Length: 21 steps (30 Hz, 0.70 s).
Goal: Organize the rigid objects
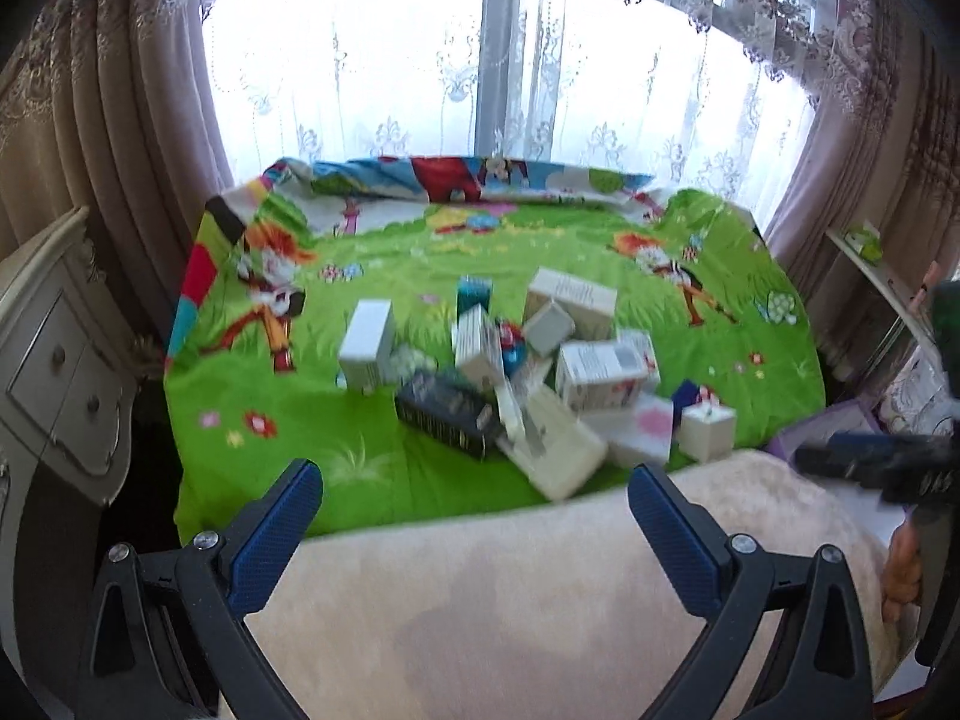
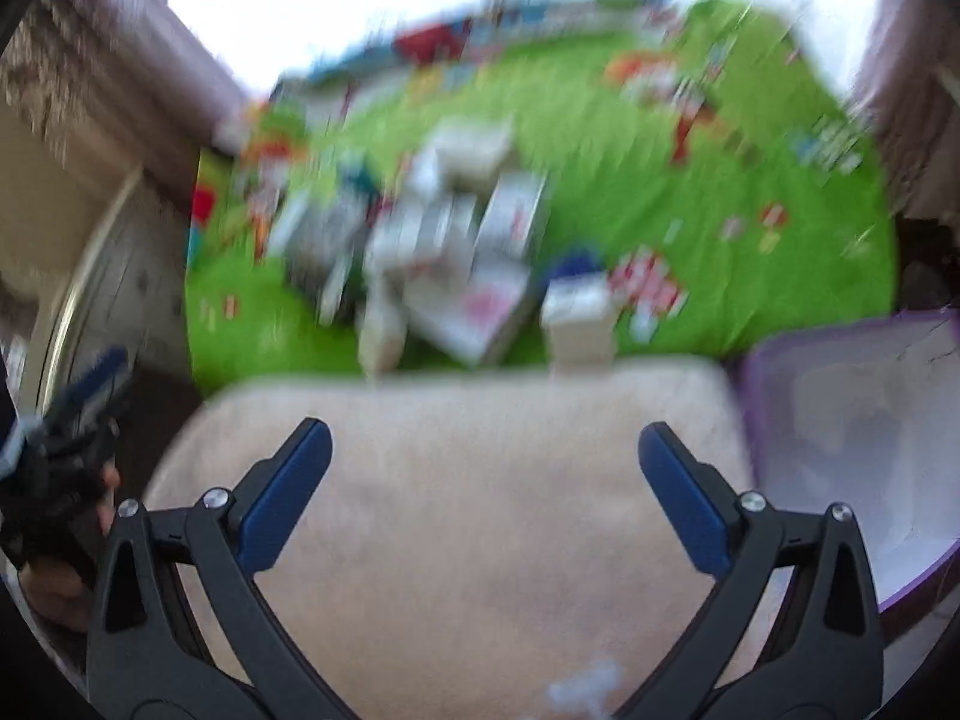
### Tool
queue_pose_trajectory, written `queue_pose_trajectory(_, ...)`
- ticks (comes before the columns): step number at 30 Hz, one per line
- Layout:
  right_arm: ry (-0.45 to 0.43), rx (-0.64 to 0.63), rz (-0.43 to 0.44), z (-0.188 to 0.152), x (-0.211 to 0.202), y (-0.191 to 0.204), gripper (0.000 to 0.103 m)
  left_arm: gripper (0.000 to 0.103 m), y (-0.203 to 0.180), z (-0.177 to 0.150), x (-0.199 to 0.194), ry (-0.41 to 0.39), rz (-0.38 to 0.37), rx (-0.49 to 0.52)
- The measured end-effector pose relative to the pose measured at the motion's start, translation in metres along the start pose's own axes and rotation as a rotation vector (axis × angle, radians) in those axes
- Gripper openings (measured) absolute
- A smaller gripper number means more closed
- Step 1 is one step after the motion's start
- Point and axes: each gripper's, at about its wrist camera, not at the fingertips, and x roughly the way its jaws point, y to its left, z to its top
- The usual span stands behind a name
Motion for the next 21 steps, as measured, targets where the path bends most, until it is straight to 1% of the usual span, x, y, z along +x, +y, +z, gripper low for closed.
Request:
queue_pose_trajectory(2,-0.073,0.004,-0.045,0.014,-0.015,0.000,0.103,0.103,0.002,0.014,0.001,-0.009,-0.003,0.006)
queue_pose_trajectory(5,-0.114,-0.010,-0.119,0.031,-0.022,0.002,0.103,0.103,0.004,0.030,0.006,-0.013,-0.008,0.009)
queue_pose_trajectory(8,-0.134,-0.033,-0.197,0.049,-0.017,0.003,0.103,0.103,0.007,0.044,0.014,-0.009,0.008,0.008)
queue_pose_trajectory(10,-0.145,-0.032,-0.211,0.057,-0.012,-0.001,0.103,0.103,0.008,0.051,0.020,-0.009,0.011,0.010)
queue_pose_trajectory(14,-0.138,-0.024,-0.204,0.073,0.004,-0.020,0.103,0.103,0.012,0.058,0.031,-0.001,0.020,-0.006)
queue_pose_trajectory(17,-0.127,0.013,-0.163,0.085,0.017,-0.037,0.103,0.103,0.014,0.060,0.038,0.005,0.025,-0.012)
queue_pose_trajectory(20,-0.145,0.069,-0.191,0.090,0.023,-0.053,0.103,0.103,0.014,0.062,0.047,0.019,0.026,-0.011)
queue_pose_trajectory(21,-0.138,0.078,-0.199,0.091,0.026,-0.056,0.103,0.103,0.014,0.063,0.051,0.025,0.028,-0.011)
